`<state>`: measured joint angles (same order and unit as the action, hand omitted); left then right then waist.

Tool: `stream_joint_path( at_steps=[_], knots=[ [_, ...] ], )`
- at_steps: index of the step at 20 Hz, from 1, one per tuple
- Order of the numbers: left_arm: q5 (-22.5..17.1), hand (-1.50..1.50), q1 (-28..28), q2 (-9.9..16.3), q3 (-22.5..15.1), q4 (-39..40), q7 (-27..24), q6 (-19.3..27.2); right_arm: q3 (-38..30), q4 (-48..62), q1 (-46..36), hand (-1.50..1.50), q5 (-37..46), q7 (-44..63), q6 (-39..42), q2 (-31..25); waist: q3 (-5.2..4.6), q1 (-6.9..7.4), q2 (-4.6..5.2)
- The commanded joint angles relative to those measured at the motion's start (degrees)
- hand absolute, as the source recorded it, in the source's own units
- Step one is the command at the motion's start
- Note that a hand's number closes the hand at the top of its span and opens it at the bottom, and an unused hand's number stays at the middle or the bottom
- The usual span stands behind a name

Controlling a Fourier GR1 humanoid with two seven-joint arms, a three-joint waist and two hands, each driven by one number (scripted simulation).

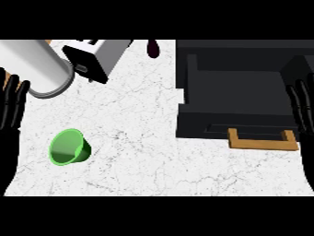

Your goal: Pick up the cup, place it into the drawer and close the drawer

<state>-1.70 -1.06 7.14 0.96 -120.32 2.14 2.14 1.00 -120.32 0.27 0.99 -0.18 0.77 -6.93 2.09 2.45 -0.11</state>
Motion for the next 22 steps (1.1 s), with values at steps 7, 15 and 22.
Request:
stream_joint_path(
  at_steps=[7,15,22],
  knots=[
    [-19.8,-1.5,8.1,1.8,4.5,0.3,-2.1,-12.6,2.2,1.0,0.1,-1.5,-6.1,3.7,2.6,2.3,-2.17,-2.0,-0.04],
    [-25.2,-1.5,9.7,3.3,9.3,1.4,-1.3,-17.3,5.0,3.0,-2.3,-1.5,-2.8,3.8,1.1,4.8,-2.1,-2.19,0.06],
    [-17.9,-1.5,5.2,-0.6,5.8,4.5,-2.4,-14.5,-0.6,3.3,-2.6,-1.5,-8.1,5.3,4.7,2.1,-2.09,-2.45,0.09]
  ],
)
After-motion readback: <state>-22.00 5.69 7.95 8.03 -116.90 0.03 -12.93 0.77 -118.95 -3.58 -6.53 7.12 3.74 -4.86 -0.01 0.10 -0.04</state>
